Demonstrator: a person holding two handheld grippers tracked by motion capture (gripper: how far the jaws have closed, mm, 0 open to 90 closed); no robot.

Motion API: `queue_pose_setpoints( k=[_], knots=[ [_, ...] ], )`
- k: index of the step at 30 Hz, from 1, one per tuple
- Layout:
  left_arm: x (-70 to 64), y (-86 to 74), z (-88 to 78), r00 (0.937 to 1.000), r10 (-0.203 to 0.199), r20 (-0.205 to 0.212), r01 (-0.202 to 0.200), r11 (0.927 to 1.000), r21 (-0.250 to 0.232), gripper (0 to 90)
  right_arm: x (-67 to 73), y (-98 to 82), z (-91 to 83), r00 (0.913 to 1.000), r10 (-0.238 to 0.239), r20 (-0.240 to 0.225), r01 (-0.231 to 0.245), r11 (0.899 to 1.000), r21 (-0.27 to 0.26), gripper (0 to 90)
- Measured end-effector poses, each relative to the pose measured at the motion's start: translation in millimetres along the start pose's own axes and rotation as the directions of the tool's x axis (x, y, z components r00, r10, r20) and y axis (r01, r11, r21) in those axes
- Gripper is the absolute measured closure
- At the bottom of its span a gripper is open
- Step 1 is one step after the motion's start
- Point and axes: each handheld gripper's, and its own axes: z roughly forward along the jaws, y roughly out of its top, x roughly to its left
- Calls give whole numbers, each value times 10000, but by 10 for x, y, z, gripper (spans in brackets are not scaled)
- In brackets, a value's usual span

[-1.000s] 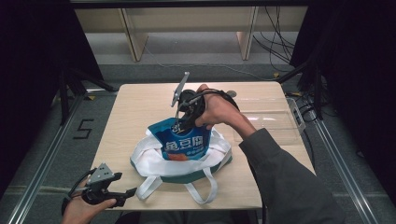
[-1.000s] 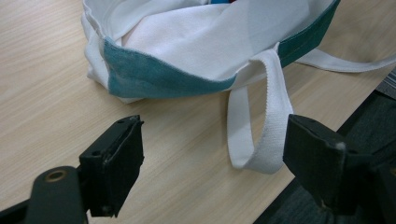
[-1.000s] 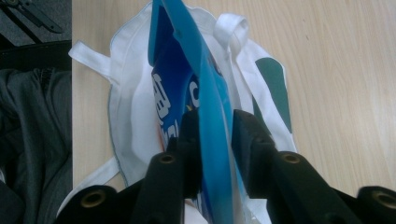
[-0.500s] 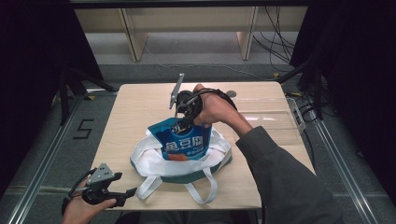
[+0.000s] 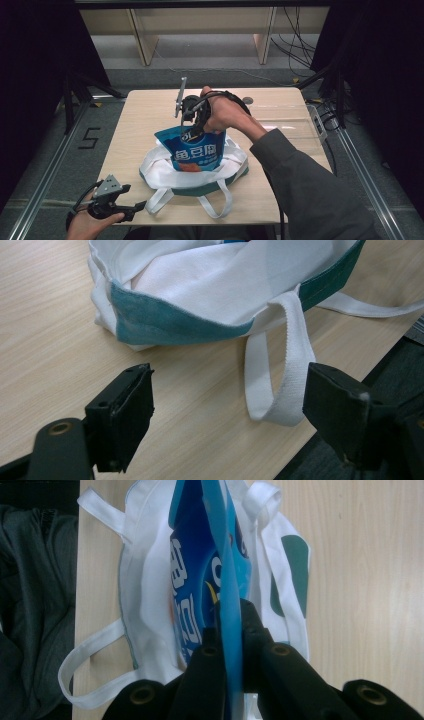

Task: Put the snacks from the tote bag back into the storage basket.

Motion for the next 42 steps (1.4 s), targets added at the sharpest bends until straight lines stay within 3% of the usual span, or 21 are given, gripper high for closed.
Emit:
queue_pose_setpoints(
  k=[5,8,9,12,18,21,22,28,31,32,34,35,36,39,40,41,42],
  knots=[
    [2,-2,4,10000,-34,12,34,10000,-58,195,42,87,-186,9998,129,120,-131,9997,212,900],
    [3,-4,2,10000,-28,2,28,10000,-49,195,22,131,-306,9993,-226,288,230,9996,-157,900],
    [4,-3,2,10000,-20,2,20,10000,-49,195,34,146,-351,9995,-95,294,104,9996,-279,900],
    [9,-2,-5,10000,89,-37,-90,10000,-16,195,54,176,-494,9983,-267,517,281,9993,-260,900],
    [2,-3,-2,10000,-28,-42,28,10000,-12,195,12,124,-711,9954,-311,904,316,9995,-36,900],
    [12,-1,-5,9999,135,-40,-135,9999,-28,194,-9,69,-755,9941,-292,1042,287,9996,60,900],
    [10,-5,-5,10000,35,-47,-35,10000,-8,195,-3,12,-780,9919,-248,1245,239,9997,88,900],
    [13,-3,-5,9999,116,2,-116,9999,-11,195,-39,-206,-857,9914,184,1299,-226,9993,308,900],
    [45,-2,-9,9991,421,-26,-421,9989,181,195,-78,-434,-940,9895,646,1290,-693,9971,318,900],
    [36,-8,-8,9997,228,35,-228,9996,157,195,-81,-494,-967,9868,813,1401,-866,9957,323,900],
    [44,-5,-11,9993,360,33,-361,9992,167,195,-103,-620,-1015,9834,1033,1489,-1095,9934,344,900],
    [25,-6,1,10000,24,-13,-24,10000,28,195,-112,-682,-1035,9822,1170,1473,-1235,9917,361,900],
    [40,-4,-4,9997,233,-13,-233,9996,145,195,-129,-747,-1055,9817,1206,1473,-1275,9911,382,900],
    [43,-6,-2,9997,257,-12,-257,9995,172,195,-151,-920,-1115,9710,1745,1632,-1848,9815,506,900],
    [44,-6,-1,9997,250,-13,-250,9996,161,195,-187,-974,-1128,9756,1451,1649,-1546,9869,464,900],
    [44,-6,-1,9997,250,-13,-250,9996,161,195,-187,-974,-1128,9756,1451,1649,-1546,9869,464,900],
    [44,-7,3,9998,205,-9,-205,9997,139,195,-186,-1076,-1147,9630,2072,1721,-2178,9749,455,900]
  ],
)
